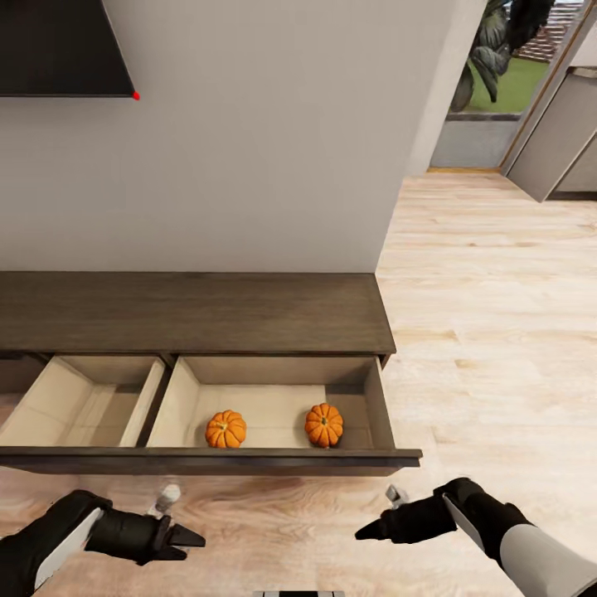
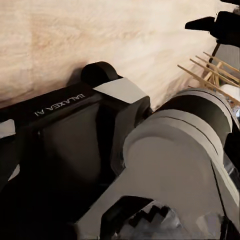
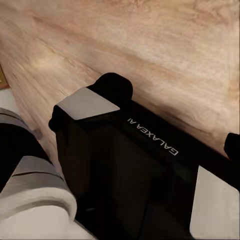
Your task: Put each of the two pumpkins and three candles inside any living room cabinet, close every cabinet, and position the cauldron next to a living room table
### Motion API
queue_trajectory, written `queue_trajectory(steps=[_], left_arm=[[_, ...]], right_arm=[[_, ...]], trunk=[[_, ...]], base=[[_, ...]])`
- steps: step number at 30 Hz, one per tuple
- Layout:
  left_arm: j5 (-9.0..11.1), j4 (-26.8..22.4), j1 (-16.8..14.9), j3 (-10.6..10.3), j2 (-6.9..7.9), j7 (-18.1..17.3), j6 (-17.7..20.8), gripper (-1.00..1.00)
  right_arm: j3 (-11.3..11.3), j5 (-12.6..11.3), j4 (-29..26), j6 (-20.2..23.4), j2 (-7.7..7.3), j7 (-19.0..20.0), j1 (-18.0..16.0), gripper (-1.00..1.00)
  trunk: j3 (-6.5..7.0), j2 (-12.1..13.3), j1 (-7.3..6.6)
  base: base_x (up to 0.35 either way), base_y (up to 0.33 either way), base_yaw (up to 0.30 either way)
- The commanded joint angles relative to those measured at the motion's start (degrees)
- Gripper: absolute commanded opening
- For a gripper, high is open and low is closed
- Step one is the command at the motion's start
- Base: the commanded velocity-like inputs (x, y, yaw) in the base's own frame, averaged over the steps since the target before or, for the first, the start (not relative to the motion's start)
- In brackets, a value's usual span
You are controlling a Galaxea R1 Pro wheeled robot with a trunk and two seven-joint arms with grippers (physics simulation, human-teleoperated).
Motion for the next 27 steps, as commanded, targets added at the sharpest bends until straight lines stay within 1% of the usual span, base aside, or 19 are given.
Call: queue_trajectory(steps=[1, 2, 3, 4, 5, 6, 7, 8, 9, 10, 11, 13, 15, 16, 19, 21, 22, 24, 27], left_arm=[[0.3, 1.3, -0.1, -0.5, -0.49, 2.6, -1.2, 1.00], [0.2, 3.2, -0.1, -0.6, -1.67, 7.4, -3.6, 1.00], [0.2, 4.4, -0.1, -0.6, -2.65, 11.0, -5.1, 1.00], [0.3, 6.1, -0.1, -0.6, -4.26, 16.2, -7.0, 1.00], [0.3, 7.1, -0.1, -0.6, -5.30, 19.6, -8.2, 1.00], [0.3, 8.4, -0.1, -0.6, -7.45, 24.4, -10.4, 1.00], [0.3, 9.3, -0.1, -0.6, -9.01, 27.2, -12.2, 1.00], [0.3, 11.7, -0.1, -0.6, -11.92, 32.7, -16.7, 1.00], [0.3, 13.2, -0.1, -0.6, -13.33, 35.7, -19.3, 1.00], [0.4, 14.1, -0.1, -0.5, -14.09, 37.2, -20.6, 1.00], [0.4, 15.7, -0.1, -0.5, -15.68, 40.4, -23.3, 1.00], [0.4, 20.1, -0.1, -0.5, -20.07, 49.7, -31.0, 1.00], [0.4, 21.6, -0.1, -0.5, -21.48, 54.6, -36.6, 1.00], [0.6, 22.5, -0.1, -0.5, -22.32, 59.2, -45.4, 1.00], [0.6, 23.1, -0.1, -0.5, -22.77, 60.3, -48.8, 1.00], [0.5, 23.4, -0.1, -0.5, -23.73, 60.9, -49.8, 1.00], [0.5, 23.4, -0.1, -0.5, -24.30, 62.0, -50.4, 1.00], [0.3, 23.4, -0.1, -0.6, -25.56, 67.4, -51.9, 1.00], [0.2, 23.0, -0.2, -0.6, -26.14, 72.9, -53.5, 1.00]], right_arm=[[0.5, -0.5, 0.2, -0.9, -0.04, -2.3, 0.4, 1.00], [0.7, -0.6, 0.8, -2.6, -0.01, -6.2, 1.0, 1.00], [0.7, -0.7, 1.2, -3.7, 0.11, -9.0, 1.4, 1.00], [0.8, -0.8, 1.8, -6.0, 0.60, -13.1, 2.2, 1.00], [0.8, -0.9, 2.1, -7.9, 1.15, -15.5, 2.7, 1.00], [0.8, -1.0, 2.5, -11.9, 2.31, -19.1, 3.4, 1.00], [0.8, -1.1, 3.0, -14.6, 3.18, -21.4, 3.7, 1.00], [0.8, -1.2, 4.8, -20.0, 5.27, -26.0, 3.9, 1.00], [0.7, -1.2, 6.0, -22.9, 6.49, -28.5, 4.0, 1.00], [0.7, -1.2, 6.7, -24.4, 7.10, -29.9, 4.1, 1.00], [0.7, -1.2, 8.2, -27.6, 8.24, -32.7, 4.3, 1.00], [0.7, -1.1, 11.9, -36.5, 11.22, -41.5, 4.6, 1.00], [0.7, -1.1, 13.2, -39.9, 12.78, -46.2, 4.7, 1.00], [0.7, -1.0, 13.9, -42.0, 14.37, -51.4, 5.1, 1.00], [0.6, -1.1, 14.0, -43.8, 14.75, -53.7, 5.2, 1.00], [0.6, -1.3, 14.1, -48.5, 15.06, -56.2, 5.3, 1.00], [0.6, -1.4, 14.2, -51.0, 15.76, -58.8, 5.3, 1.00], [0.6, -1.4, 14.3, -53.3, 17.39, -64.9, 5.4, 1.00], [0.6, -1.3, 14.3, -53.9, 18.34, -68.0, 5.4, 1.00]], trunk=[[-0.04, 0.0, -0.01], [-0.04, 0.0, -0.01], [-0.04, 0.0, -0.01], [-0.04, 0.0, -0.01], [-0.04, 0.0, -0.01], [-0.04, 0.0, -0.01], [-0.04, 0.0, -0.01], [-0.04, 0.0, -0.01], [-0.04, 0.0, -0.01], [-0.04, 0.0, -0.01], [-0.04, 0.0, -0.01], [-0.04, 0.0, -0.01], [-0.04, 0.0, -0.01], [-0.04, 0.0, -0.01], [-0.04, 0.0, -0.01], [-0.04, 0.0, -0.01], [-0.04, 0.0, -0.01], [-0.04, 0.0, -0.01], [-0.04, 0.0, -0.01]], base=[[-0.005, 0.000, 0.000], [-0.003, 0.000, 0.000], [-0.002, 0.000, 0.000], [0.000, 0.000, 0.000], [0.000, 0.000, 0.000], [0.000, 0.000, 0.000], [0.000, 0.000, 0.000], [0.000, 0.000, 0.000], [0.000, 0.000, 0.000], [0.000, 0.000, 0.000], [0.000, 0.000, 0.000], [0.000, 0.000, 0.000], [0.000, 0.000, 0.000], [0.000, 0.000, 0.000], [0.000, 0.000, 0.000], [0.000, 0.000, 0.000], [0.000, 0.000, 0.000], [0.000, 0.000, 0.000], [0.000, 0.000, 0.000]])
